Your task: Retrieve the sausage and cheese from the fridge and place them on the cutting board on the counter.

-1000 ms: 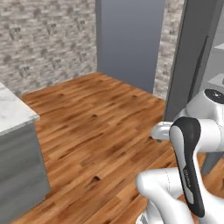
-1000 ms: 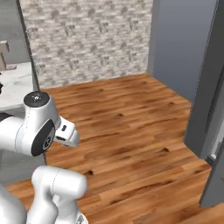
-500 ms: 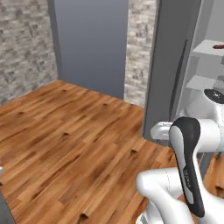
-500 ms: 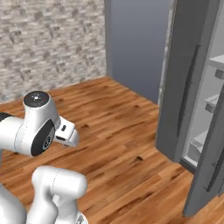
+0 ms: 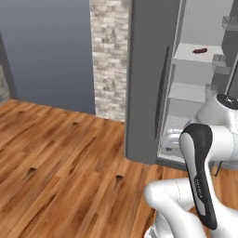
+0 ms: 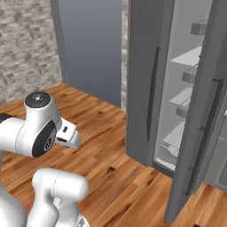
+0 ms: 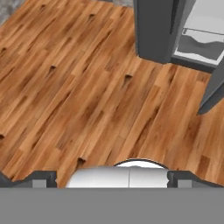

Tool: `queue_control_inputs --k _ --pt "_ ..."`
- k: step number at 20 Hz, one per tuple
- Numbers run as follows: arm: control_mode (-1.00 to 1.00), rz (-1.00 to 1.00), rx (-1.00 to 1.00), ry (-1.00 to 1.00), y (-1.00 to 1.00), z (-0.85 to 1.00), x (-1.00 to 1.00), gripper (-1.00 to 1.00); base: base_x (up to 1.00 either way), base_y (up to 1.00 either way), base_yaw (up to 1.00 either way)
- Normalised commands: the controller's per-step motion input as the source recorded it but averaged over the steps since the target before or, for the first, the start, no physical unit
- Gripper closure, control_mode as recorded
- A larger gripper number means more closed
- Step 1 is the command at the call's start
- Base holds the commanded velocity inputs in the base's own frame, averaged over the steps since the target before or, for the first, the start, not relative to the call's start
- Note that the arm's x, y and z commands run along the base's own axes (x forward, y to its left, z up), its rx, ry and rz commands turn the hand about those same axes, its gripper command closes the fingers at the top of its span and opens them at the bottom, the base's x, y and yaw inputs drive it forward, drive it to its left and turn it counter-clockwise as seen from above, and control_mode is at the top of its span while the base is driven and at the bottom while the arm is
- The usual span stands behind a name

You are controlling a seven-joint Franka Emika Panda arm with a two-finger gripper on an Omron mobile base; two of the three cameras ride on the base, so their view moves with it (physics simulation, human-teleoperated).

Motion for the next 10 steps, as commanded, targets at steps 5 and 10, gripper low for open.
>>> queue_control_inputs --k 5,10 --pt "1.00 0.00 0.00 0.00 0.00 0.00 0.00 -1.00 0.35 0.28 -0.36" --pt "1.00 0.00 0.00 0.00 0.00 0.00 0.00 -1.00 0.35 0.34 -0.35"
